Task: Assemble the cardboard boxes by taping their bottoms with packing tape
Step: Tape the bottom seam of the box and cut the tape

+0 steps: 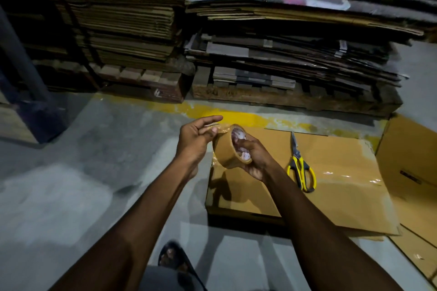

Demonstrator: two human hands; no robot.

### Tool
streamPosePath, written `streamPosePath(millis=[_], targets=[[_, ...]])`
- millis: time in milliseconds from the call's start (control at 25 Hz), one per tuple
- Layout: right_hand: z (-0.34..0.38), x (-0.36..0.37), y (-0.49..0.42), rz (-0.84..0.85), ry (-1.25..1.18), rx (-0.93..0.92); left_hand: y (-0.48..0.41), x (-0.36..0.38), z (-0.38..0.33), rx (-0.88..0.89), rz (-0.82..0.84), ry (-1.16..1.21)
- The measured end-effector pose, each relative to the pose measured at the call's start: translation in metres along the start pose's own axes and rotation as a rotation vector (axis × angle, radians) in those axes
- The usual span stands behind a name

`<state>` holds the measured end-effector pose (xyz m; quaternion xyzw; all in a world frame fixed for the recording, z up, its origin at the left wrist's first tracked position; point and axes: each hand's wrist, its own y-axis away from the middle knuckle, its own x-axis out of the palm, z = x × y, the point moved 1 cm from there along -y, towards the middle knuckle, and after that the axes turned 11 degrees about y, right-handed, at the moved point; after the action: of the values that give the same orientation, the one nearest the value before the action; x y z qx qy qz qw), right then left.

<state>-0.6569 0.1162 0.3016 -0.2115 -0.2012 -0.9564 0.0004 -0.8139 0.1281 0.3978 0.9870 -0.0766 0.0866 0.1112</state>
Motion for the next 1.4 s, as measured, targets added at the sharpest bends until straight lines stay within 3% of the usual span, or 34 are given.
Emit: streamPosePath(millis=[320, 400, 520, 680, 800, 960, 1040, 1160, 1400], targets=[[-0.009, -0.028, -0.008, -0.248, 0.363, -0.25, -0.024, -0.04, 0.013, -0.522, 0.194, -0.089], [-0.014, -0.03, -0.005, -0.299, 0.582, -0.325, -0.033, -0.051, 0.027, -0.61, 0.272, -0.387], [-0.02, -0.026, 0.003, -0.292, 0.982, -0.551, -0.04, -0.046, 0.038, -0.597, 0.381, -0.961], [-0.016, -0.022, 0.005, -0.271, 1.197, -0.644, -0.046, -0.028, 0.044, -0.457, 0.413, -1.232], [-0.019, -0.024, 0.01, -0.268, 1.242, -0.671, -0.052, -0.041, 0.053, -0.52, 0.377, -1.106], [-0.026, -0.026, 0.022, -0.34, 1.184, -0.659, -0.054, -0.064, 0.068, -0.619, 0.254, -0.405], [-0.031, -0.022, 0.024, -0.353, 1.179, -0.648, -0.058, -0.065, 0.073, -0.604, 0.241, -0.229], [-0.035, -0.017, 0.016, -0.366, 1.165, -0.607, -0.081, -0.064, 0.076, -0.557, 0.219, -0.232], [-0.034, -0.005, -0.015, -0.367, 0.998, -0.45, -0.166, -0.045, 0.075, -0.374, 0.084, -0.499]])
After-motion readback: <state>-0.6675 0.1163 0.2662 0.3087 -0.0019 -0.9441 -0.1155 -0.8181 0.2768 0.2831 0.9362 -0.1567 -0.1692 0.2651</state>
